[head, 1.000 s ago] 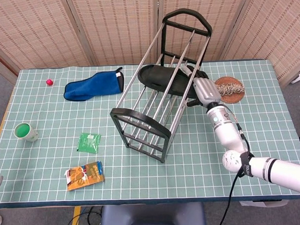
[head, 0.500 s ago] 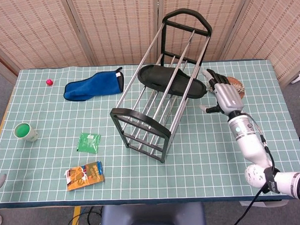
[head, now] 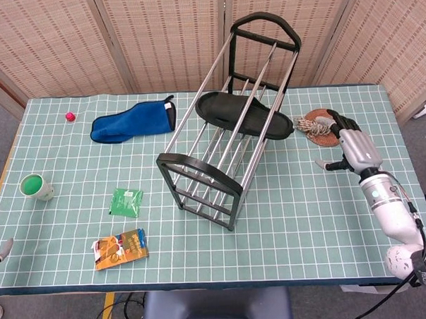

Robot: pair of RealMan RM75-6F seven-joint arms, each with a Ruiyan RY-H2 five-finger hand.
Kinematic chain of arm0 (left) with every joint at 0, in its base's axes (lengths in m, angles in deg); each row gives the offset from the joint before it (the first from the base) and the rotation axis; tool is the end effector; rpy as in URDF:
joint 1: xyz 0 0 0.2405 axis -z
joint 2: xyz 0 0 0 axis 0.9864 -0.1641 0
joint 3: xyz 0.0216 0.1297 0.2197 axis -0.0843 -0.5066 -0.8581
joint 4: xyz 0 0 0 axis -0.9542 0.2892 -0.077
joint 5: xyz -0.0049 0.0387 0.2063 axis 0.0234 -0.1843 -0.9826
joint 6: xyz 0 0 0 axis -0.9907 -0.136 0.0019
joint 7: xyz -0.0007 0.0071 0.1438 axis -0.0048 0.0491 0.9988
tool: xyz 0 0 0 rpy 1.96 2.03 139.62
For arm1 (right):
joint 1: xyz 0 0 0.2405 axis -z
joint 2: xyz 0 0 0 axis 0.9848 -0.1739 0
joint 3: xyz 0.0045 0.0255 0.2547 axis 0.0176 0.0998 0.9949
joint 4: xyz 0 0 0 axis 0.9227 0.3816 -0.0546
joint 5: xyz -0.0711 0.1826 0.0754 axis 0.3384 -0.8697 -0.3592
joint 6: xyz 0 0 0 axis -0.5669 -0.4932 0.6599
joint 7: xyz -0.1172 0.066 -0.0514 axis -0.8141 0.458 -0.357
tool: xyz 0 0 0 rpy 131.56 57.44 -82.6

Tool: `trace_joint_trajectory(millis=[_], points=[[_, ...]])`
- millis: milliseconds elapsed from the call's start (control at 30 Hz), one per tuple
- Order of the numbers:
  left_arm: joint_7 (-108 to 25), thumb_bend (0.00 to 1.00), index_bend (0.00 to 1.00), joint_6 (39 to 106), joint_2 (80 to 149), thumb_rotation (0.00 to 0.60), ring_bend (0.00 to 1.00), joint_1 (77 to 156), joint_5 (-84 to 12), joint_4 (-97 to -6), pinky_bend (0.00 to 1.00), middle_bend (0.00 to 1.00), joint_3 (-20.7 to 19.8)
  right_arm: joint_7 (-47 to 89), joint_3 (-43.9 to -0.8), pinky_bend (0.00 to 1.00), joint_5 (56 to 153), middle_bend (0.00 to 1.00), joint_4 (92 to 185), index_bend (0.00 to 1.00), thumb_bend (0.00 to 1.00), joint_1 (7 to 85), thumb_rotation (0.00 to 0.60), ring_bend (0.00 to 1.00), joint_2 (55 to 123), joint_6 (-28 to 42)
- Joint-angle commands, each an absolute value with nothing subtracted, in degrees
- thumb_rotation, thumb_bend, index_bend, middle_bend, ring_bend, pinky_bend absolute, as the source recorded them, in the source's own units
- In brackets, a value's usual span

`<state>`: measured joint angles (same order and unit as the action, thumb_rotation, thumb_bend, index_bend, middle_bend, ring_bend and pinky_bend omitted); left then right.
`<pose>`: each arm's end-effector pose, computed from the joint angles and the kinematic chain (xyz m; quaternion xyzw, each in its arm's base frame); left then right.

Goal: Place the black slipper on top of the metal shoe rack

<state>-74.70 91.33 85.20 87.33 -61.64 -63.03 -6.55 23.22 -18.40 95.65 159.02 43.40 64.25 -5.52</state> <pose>-0.3416 0.1924 0.2310 -0.5459 -0.4593 -0.4621 0.5269 -0.2198 -0.3662 0.1629 0.5913 -0.5018 0.3996 0.4887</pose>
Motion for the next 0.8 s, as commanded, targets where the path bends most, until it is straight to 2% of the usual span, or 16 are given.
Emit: trace_joint_trajectory(millis=[33,400,800], points=[[-74.5,0.38,0.04,91.0,85.2,0.6,0.0,87.5,-61.6,-63.1,0.0,0.0,-6.5,23.6,-19.1,0.0,96.3,0.0,157.6,0.15,0.19,43.3,0.6,0.0,65.3,-7.2],[-75.8,0.38,0.04,92.7,84.9,0.6,0.0,86.7,-62.6,-62.9,0.0,0.0,-6.6,22.2,-19.3,0.0,96.1,0.0,153.6,0.17,0.2,40.5,0.6,0.0,69.9,-11.2],[-77.1,0.38,0.04,94.2,84.7,0.6,0.0,86.2,-63.8,-62.5,0.0,0.0,-6.8,18.8,-18.7,0.0,94.0,0.0,153.7,0.17,0.2,38.0,0.6,0.0,71.9,-11.8]])
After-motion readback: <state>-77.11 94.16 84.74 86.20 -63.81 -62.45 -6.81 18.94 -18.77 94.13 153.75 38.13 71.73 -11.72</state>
